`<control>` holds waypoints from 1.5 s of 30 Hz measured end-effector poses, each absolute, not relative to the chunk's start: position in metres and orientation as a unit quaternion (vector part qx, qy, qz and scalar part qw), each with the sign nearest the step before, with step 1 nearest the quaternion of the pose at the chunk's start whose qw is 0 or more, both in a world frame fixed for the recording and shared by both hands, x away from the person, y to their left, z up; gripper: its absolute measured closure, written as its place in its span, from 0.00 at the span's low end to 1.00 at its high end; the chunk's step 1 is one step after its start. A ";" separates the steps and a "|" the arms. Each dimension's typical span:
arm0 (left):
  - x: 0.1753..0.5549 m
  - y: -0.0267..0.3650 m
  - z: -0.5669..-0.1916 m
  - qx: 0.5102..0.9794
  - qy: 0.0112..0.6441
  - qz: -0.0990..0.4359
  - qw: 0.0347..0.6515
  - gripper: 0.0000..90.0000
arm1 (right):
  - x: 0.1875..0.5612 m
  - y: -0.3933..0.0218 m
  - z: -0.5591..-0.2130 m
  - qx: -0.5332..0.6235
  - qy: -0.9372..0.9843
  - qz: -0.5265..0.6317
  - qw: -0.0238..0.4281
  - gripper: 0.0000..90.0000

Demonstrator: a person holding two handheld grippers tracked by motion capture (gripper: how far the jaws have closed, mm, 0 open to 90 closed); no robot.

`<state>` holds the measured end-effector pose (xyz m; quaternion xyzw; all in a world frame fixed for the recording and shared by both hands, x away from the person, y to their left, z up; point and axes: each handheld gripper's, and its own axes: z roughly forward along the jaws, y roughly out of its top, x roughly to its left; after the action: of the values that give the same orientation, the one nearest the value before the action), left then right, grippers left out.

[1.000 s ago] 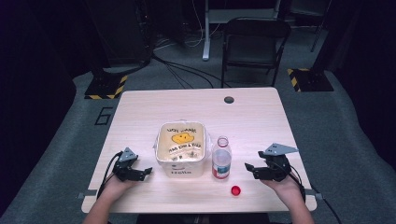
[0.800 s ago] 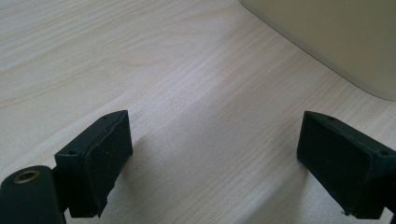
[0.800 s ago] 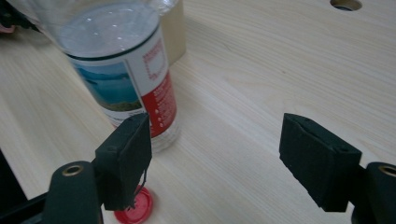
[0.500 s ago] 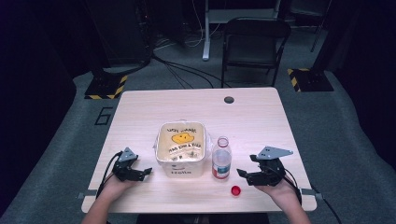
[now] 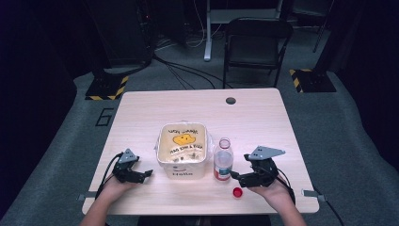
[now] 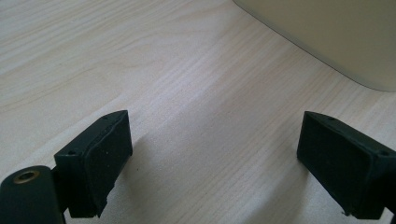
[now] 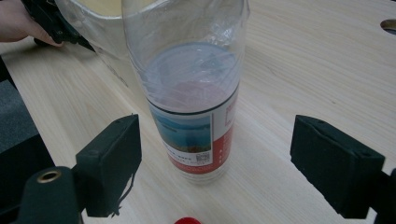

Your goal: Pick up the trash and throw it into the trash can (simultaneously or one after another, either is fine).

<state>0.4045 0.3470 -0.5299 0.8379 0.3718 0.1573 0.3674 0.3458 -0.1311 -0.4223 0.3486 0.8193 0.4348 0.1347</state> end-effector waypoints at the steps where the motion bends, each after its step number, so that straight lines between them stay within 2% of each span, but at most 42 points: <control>1: 0.405 0.347 -0.530 0.838 0.371 0.158 0.368 0.11 | 0.347 -0.130 -0.423 0.348 0.820 0.435 0.134 0.17; 36: 0.406 0.347 -0.531 0.838 0.366 0.160 0.372 0.10 | 0.369 -0.094 -0.426 0.337 0.824 0.438 0.126 0.16; 45: 0.406 0.347 -0.531 0.838 0.367 0.159 0.372 0.11 | 0.370 -0.089 -0.420 0.326 0.825 0.443 0.129 0.20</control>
<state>0.4056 0.3470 -0.5308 0.8376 0.3667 0.1592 0.3724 0.3704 -0.0895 -0.4197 0.3260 0.8252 0.4430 0.1286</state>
